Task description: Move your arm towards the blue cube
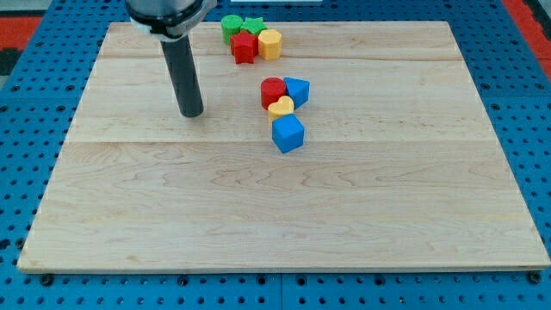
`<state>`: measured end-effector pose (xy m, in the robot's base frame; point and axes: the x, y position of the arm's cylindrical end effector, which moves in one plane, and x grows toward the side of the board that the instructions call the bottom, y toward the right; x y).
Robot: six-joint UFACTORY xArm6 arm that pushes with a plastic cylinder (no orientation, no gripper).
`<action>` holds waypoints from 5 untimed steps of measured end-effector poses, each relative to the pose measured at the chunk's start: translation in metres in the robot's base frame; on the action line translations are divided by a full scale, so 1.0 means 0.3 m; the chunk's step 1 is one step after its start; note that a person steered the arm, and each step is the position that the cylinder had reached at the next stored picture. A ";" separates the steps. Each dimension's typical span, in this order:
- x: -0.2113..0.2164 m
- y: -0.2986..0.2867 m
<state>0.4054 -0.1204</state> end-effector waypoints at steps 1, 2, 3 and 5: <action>0.068 0.000; 0.106 0.092; 0.110 0.244; 0.129 0.277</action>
<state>0.4440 -0.0372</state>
